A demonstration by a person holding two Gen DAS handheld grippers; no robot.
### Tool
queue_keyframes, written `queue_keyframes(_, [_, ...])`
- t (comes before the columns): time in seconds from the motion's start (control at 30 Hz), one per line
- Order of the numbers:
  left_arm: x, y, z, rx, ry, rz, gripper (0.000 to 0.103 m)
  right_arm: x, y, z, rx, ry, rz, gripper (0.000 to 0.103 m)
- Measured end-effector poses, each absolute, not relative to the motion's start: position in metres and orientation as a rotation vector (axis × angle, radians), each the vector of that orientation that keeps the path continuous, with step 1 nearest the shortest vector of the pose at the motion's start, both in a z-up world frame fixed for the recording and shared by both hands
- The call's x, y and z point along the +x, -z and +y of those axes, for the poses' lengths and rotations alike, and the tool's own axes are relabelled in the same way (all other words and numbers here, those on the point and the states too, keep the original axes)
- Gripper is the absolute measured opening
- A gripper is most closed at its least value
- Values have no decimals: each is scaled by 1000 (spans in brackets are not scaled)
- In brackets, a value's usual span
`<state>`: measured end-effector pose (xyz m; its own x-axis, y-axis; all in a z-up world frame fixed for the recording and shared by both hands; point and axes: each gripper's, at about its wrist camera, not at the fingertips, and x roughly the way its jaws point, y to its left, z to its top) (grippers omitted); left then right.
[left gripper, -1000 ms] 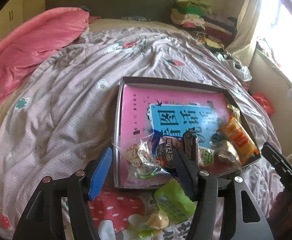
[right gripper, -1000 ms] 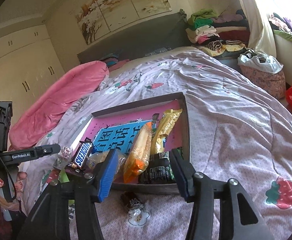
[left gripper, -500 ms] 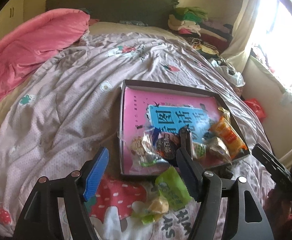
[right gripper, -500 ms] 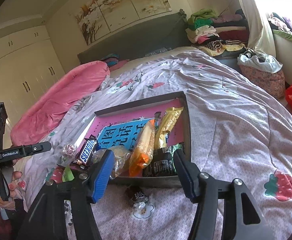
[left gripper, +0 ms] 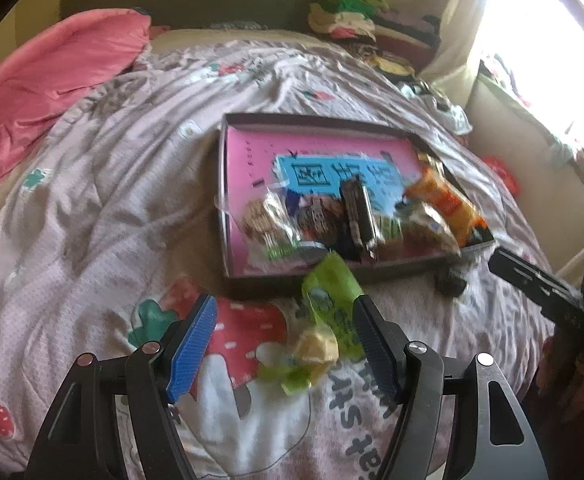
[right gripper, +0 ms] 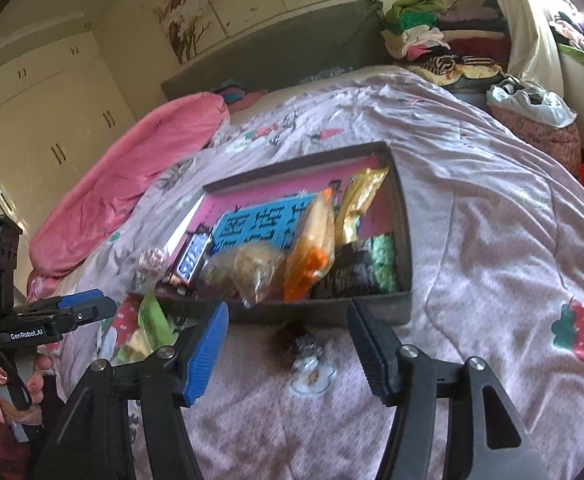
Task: Organize snacks
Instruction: 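Withdraw both grippers from the tray toward the remaining snacks, then grasp the green snack pack with the left gripper while the right gripper grasps the dark wrapped chocolate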
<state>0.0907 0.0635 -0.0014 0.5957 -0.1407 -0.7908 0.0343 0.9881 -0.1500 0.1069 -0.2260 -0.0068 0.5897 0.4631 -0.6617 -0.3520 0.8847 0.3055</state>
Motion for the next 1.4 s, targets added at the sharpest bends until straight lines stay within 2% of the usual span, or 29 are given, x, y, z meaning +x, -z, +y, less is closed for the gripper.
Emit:
queue_keyframes(0.27, [86, 17, 51, -72, 141, 974, 72, 108, 22, -220, 141, -480, 891, 61])
queue_keyframes(0.8, [87, 41, 40, -29, 150, 1023, 72, 118, 43, -204, 49, -464, 925, 61])
queue_keyframes(1.13, [89, 53, 38, -34, 165, 1032, 72, 123, 54, -182, -95, -458, 900, 38])
queue_keyframes(1.3, [92, 53, 40, -60, 172, 1031, 72, 125, 55, -179, -109, -466, 889, 37])
queue_keyframes(1.4, [94, 53, 40, -61, 174, 1029, 68, 124, 54, -179, -106, -475, 883, 37])
